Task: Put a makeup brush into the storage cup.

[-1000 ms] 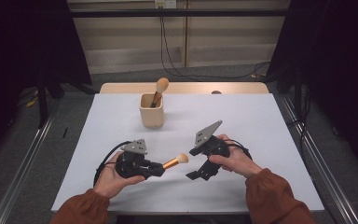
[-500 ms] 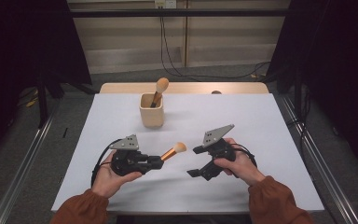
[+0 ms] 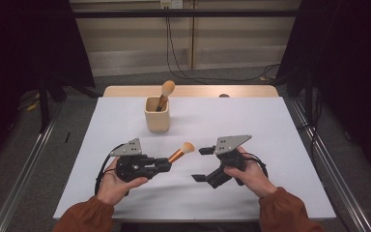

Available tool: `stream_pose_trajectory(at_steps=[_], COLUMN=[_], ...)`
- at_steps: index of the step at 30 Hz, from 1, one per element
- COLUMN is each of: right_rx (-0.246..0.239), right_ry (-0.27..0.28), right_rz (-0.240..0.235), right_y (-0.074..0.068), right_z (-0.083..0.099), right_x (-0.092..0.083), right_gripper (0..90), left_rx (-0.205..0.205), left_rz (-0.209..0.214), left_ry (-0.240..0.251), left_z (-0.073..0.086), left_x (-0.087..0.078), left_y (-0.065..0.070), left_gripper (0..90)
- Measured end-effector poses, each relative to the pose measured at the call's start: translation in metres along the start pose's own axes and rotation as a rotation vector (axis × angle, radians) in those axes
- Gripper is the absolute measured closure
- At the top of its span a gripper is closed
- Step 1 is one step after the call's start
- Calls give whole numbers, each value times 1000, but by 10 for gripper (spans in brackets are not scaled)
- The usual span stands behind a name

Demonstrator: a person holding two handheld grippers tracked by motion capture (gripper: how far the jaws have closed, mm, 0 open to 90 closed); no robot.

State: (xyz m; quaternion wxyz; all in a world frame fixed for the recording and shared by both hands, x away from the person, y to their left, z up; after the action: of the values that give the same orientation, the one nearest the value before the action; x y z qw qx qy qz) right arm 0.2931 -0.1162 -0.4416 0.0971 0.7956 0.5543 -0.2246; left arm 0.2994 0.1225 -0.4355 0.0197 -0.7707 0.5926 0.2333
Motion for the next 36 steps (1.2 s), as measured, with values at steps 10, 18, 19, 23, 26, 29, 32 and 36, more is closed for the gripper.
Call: stream_pose_trajectory(at_steps=[10, 18, 19, 23, 26, 29, 32, 36], right_rx=[32, 67, 71, 78, 87, 115, 102, 119], right_ry=[131, 254, 267, 309, 328, 323, 334, 362], right_rz=[-3, 0, -7, -35, -50, -48, -69, -82], right_y=[-3, -4, -4, -4, -5, -6, -8, -7], right_z=[-6, -9, -9, -9, -11, -15, -19, -25], right_x=[-3, -5, -6, -10, -11, -9, -9, -8], right_gripper=[34, 47, 46, 36, 17, 23, 21, 40], left_rx=[3, 9, 6, 6, 16, 26, 29, 27], left_rz=[9, 34, 40, 49, 56, 60, 61, 66], left_ry=[80, 112, 121, 141, 157, 163, 170, 180], left_z=[-3, -5, -6, -7, -10, -11, -12, -12], left_x=[0, 2, 2, 2, 2, 4, 5, 6], left_y=[1, 4, 4, 5, 7, 8, 9, 10], left_gripper=[743, 743, 743, 743, 743, 743, 743, 743])
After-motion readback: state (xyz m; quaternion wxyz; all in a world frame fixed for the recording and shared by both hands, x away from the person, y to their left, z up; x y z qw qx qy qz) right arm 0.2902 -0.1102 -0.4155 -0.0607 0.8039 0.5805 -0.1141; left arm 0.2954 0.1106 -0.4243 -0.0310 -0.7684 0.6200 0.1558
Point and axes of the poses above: each handheld gripper's, and its own axes: x roughly forward along the jaws, z roughly out of its underside, y roughly to its right, the point moved 4 cm from there along x, roughly forward along the jaws
